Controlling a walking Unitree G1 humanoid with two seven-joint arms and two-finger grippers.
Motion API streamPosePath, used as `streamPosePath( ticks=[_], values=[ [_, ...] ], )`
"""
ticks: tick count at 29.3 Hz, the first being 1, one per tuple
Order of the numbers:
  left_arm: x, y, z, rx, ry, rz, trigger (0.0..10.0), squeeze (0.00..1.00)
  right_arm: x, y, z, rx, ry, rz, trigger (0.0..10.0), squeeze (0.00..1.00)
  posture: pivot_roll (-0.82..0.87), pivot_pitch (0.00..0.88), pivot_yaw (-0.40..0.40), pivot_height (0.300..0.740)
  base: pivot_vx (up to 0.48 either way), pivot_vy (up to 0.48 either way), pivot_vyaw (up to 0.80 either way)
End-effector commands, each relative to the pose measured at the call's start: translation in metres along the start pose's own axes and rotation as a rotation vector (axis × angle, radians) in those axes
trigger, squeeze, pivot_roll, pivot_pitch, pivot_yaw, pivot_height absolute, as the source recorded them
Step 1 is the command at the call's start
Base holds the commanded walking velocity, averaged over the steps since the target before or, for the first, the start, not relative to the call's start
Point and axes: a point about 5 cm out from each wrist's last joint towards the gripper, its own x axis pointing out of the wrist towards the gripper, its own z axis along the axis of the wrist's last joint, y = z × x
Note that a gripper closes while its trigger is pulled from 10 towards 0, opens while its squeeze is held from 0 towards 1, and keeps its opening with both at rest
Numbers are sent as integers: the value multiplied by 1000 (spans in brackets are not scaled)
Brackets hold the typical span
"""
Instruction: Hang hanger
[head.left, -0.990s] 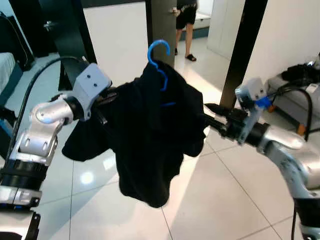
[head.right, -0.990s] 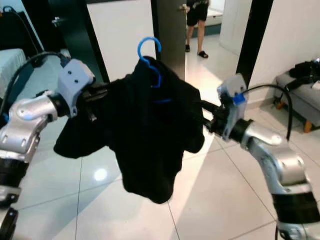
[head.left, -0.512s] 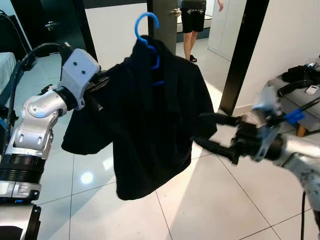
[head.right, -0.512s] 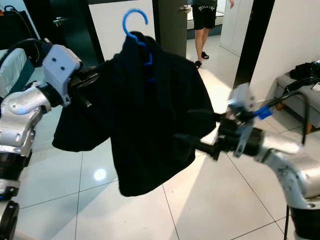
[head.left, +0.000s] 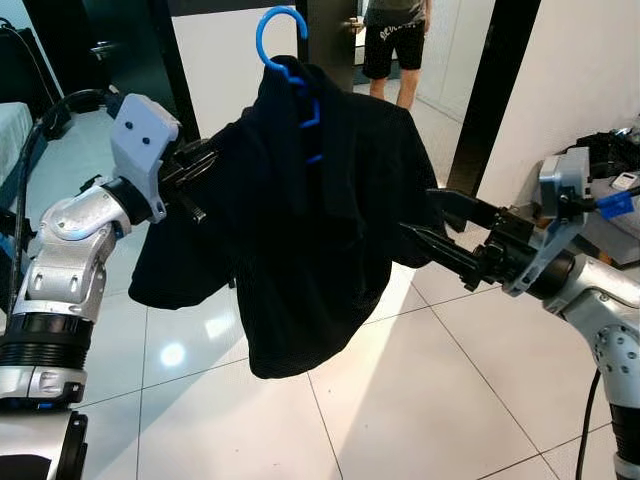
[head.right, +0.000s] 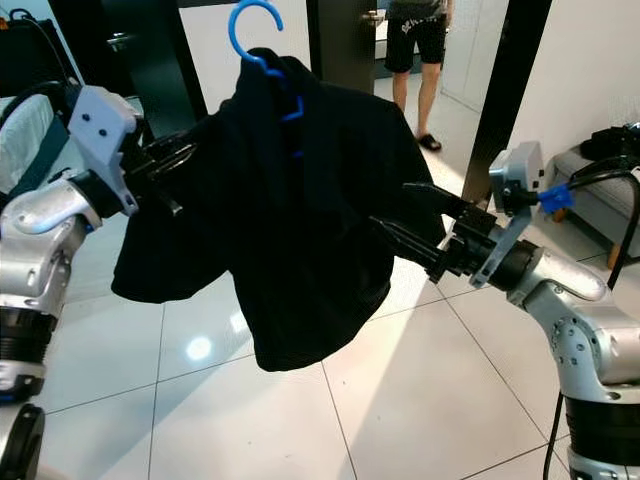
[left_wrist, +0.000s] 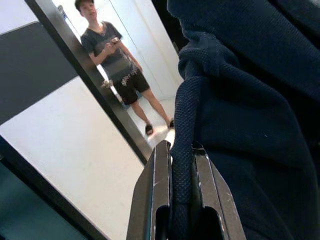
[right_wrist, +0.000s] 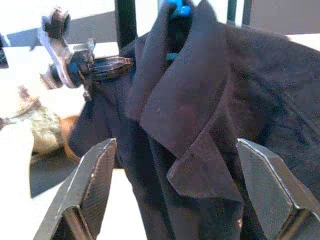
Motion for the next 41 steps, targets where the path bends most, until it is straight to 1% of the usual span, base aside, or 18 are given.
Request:
streamPosePath(
  ticks=[1,4,5,6,7,8,10,11,12,13,14,19,22,29,31,36,40,41],
  values=[
    [-4,14,14,-17,-86,54,10000,0,-6,-4,9,35,-64,8,10000,0,-46,0,8,740,0,0,0],
    [-6,19,17,-34,-104,65,10000,0,-12,-9,14,49,-113,-21,10000,0,-51,0,10,740,0,0,0],
    [-7,22,19,-46,-116,69,10000,0,-16,-13,14,47,-111,-53,10000,0,-50,0,13,740,0,0,0],
    [-7,22,19,-46,-116,69,10000,0,-16,-13,14,47,-111,-53,10000,0,-50,0,13,740,0,0,0],
    [-7,26,25,-56,-135,58,10000,0,-24,-23,11,-1,-58,-148,10000,0,-51,0,15,740,0,0,0],
    [-7,26,25,-56,-135,58,10000,0,-24,-23,11,-1,-58,-148,10000,0,-51,0,15,740,0,0,0],
    [-7,27,27,-53,-140,51,10000,0,-26,-27,10,-19,-38,-186,10000,0,-51,0,15,740,0,0,0],
    [-7,28,31,-53,-146,34,10000,0,-29,-32,7,-50,-3,-229,10000,0,-51,0,17,740,0,0,0],
    [-7,28,31,-53,-146,34,10000,0,-29,-32,7,-50,-3,-229,10000,0,-51,0,17,740,0,0,0],
    [-7,26,35,-52,-153,3,10000,0,-30,-37,4,-89,34,-270,10000,0,-51,0,18,740,0,0,0],
    [-7,21,41,-52,-164,-56,10000,0,-29,-43,2,-116,34,-325,10000,0,-51,0,18,740,0,0,0],
    [-6,17,44,-52,-164,-89,10000,0,-25,-44,3,-102,-9,-333,10000,0,-50,0,21,740,0,0,0],
    [-2,8,47,-54,-165,-137,10000,0,-13,-38,3,-114,-26,-289,10000,0,-48,0,21,740,0,0,0],
    [1,-1,48,-72,-164,-169,10000,0,-5,-37,4,-128,-45,-265,10000,0,-44,0,19,740,0,0,0],
    [3,-7,50,-88,-171,-194,10000,0,1,-35,3,-159,-29,-249,10000,0,-43,0,18,740,0,0,0],
    [4,-11,51,-94,-168,-207,10000,0,6,-37,1,-195,1,-264,10000,0,-42,0,17,740,0,0,0],
    [4,-12,53,-95,-170,-216,10000,0,7,-43,2,-238,19,-319,10000,0,-38,0,17,740,0,0,0],
    [5,-13,54,-93,-170,-218,10000,0,7,-45,2,-250,25,-331,4314,0,-35,0,16,740,0,0,0]
  ],
)
